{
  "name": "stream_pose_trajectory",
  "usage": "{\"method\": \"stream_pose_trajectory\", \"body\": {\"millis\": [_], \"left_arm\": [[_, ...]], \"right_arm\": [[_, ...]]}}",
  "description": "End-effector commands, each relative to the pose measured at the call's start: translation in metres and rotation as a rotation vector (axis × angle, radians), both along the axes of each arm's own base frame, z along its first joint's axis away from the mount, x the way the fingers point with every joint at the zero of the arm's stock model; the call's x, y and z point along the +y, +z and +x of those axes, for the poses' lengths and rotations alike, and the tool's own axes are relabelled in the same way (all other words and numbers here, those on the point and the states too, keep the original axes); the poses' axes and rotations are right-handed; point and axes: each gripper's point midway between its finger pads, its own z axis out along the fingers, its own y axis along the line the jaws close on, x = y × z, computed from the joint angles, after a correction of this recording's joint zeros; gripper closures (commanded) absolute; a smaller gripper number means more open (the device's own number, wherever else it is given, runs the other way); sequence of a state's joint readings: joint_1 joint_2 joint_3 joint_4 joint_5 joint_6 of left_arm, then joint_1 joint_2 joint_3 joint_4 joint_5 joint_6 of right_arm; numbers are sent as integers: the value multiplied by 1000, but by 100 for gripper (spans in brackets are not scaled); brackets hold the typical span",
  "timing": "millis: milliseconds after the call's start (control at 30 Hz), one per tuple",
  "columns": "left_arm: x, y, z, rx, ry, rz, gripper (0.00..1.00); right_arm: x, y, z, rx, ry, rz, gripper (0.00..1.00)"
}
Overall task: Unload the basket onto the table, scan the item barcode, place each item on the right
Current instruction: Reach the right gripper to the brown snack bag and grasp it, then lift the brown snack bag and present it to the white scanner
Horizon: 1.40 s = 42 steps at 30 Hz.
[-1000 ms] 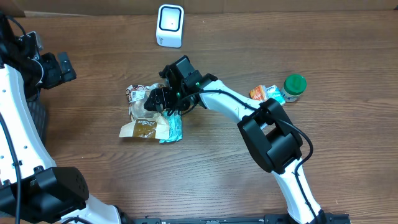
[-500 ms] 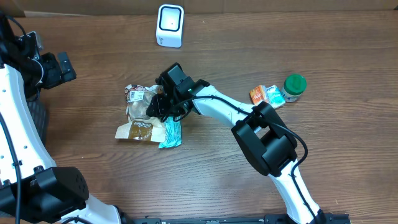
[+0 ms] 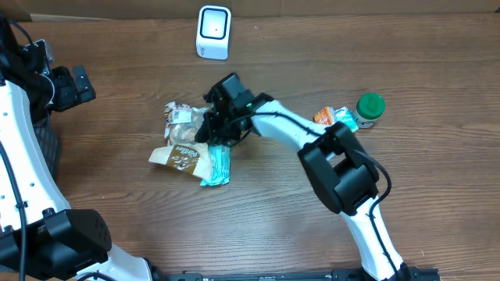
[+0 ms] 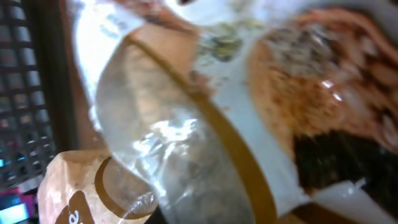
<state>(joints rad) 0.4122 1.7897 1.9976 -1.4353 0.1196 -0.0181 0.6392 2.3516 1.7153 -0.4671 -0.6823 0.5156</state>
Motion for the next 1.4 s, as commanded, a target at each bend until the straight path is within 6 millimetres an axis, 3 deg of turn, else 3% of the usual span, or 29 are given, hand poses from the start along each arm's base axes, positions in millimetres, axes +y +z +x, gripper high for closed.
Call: {"method": "stream_pose_trajectory", "body": {"millis": [0,333,600,800,1067,1267,1367], "left_arm": [[-4,-2,2,3,-31,3,0],[-4,-2,2,3,-31,3,0],[-4,-2,2,3,-31,3,0],[-4,-2,2,3,-31,3,0],[-4,-2,2,3,-31,3,0],[-4,-2,2,3,-31,3,0],[-4,-2,2,3,-31,3,0]], "right_arm": [[-6,89,1,-111,131,212,96],[-66,203,-29,-514,285,105,96],[-104,274,-58,-659,283,108,96],[-118,292,-71,-675,268,110,96],[-140,300,-75,-615,228,137,96],[-144,297,-73,-613,215,108,96],[-154,287,-57,-654,167,-2,96]]}}
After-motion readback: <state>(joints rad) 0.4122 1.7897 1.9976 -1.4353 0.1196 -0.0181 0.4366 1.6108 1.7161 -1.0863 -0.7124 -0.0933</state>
